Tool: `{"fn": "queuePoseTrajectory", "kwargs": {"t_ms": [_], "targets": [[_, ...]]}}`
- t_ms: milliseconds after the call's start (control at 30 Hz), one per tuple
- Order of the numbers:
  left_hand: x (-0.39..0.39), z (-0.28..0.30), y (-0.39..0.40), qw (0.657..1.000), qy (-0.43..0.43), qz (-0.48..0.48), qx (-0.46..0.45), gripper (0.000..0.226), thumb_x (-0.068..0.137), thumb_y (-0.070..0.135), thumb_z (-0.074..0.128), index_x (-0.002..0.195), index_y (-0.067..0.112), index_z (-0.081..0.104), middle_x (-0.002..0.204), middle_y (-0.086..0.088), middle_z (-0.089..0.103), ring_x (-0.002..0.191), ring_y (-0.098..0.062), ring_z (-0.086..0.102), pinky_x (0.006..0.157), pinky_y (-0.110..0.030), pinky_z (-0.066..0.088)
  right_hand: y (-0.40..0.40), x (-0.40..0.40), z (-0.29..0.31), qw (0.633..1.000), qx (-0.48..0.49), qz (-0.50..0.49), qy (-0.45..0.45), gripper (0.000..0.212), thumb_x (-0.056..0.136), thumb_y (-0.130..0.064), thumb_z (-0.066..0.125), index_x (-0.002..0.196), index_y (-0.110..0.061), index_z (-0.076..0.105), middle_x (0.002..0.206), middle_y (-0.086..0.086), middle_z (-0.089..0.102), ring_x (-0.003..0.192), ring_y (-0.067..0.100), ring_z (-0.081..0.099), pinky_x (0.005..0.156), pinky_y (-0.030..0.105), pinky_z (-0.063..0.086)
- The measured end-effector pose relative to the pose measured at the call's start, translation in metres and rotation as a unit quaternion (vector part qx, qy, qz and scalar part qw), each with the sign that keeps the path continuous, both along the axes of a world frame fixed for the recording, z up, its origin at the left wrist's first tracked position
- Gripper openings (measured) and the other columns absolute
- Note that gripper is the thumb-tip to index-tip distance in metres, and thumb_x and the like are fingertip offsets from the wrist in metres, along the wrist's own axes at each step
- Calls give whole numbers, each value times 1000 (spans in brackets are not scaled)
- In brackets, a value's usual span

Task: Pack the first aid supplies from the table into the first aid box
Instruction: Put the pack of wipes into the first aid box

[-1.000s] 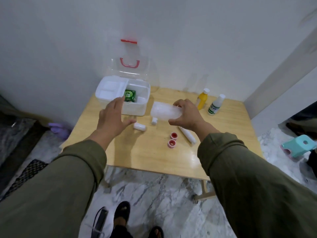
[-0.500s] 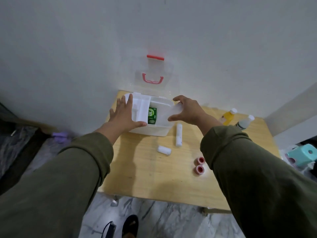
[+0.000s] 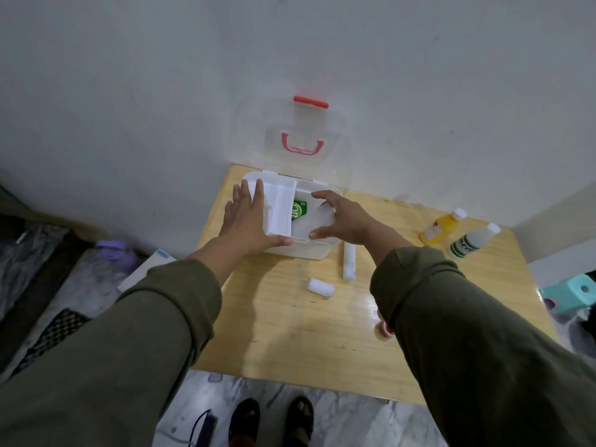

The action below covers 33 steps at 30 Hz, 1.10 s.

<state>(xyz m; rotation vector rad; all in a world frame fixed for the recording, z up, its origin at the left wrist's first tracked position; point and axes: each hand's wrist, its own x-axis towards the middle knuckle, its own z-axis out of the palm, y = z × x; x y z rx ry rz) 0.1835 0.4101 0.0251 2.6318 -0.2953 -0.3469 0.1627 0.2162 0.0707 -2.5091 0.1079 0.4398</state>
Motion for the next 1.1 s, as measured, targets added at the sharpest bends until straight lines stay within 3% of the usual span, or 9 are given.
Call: {"fn": "queuePoseTrajectory", "kwargs": {"t_ms": [133,233,367,467,567,700,867,1000,1100], "targets": [[2,1,0,1000,3,3,-6,129,66,61,71,147,16,-18,157,-13,-21,145,-29,-19,118,-45,0,4,6,-6,1000,4,11,27,83,74,-25,78,142,-29,31,142,6,43,127,26,43,106,37,36],[1,1,0,1000,0,8,-5,129,66,61,71,147,16,-18,157,-12,-20,145,-29,-19,119,-45,1,10,11,-6,997,45,4,60,70,83,-33,68,142,-27,31,139,11,46,122,27,48,101,42,46],[2,1,-2,1000,4,13,3,130,65,61,72,147,15,-18,157,-12,-20,145,-29,-18,118,-46,1,21,10,-5,984,134,-100,54,52,94,-47,42,137,-18,39,138,13,47,118,31,52,93,46,51],[3,2,-2,1000,5,14,9,131,64,62,72,147,16,-18,157,-10,-20,145,-28,-18,119,-46,2,26,11,-7,973,169,-151,35,59,96,-54,24,135,-13,41,136,12,48,121,31,50,103,51,43],[2,2,-2,1000,9,12,7,131,65,61,73,147,16,-19,157,-10,-20,145,-28,-18,119,-47,2,26,12,-10,952,228,-201,44,63,97,-54,16,136,-13,42,118,6,46,115,27,48,106,46,39],[2,4,-2,1000,14,13,6,131,65,59,73,147,16,-19,157,-10,-20,145,-28,-18,118,-47,1,31,13,-18,936,249,-244,40,86,81,-75,12,136,-18,44,140,11,45,129,27,40,112,48,32],[1,4,-2,1000,15,15,6,131,65,59,74,147,16,-19,157,-10,-20,145,-27,-18,118,-47,1,25,13,-22,903,334,-270,31,58,96,-57,18,127,-18,47,105,6,52,105,23,50,93,36,44],[1,4,-3,1000,12,18,11,131,65,59,74,147,16,-19,158,-10,-20,146,-27,-18,118,-47,2,18,11,-21,929,310,-198,38,39,93,-33,52,128,-16,47,115,10,57,105,25,56,94,39,49],[1,3,-3,1000,12,18,12,131,65,59,73,147,16,-19,158,-10,-20,146,-27,-17,118,-47,2,18,8,-20,943,287,-165,28,44,90,-26,59,131,-18,46,119,12,58,105,25,57,96,41,50]]}}
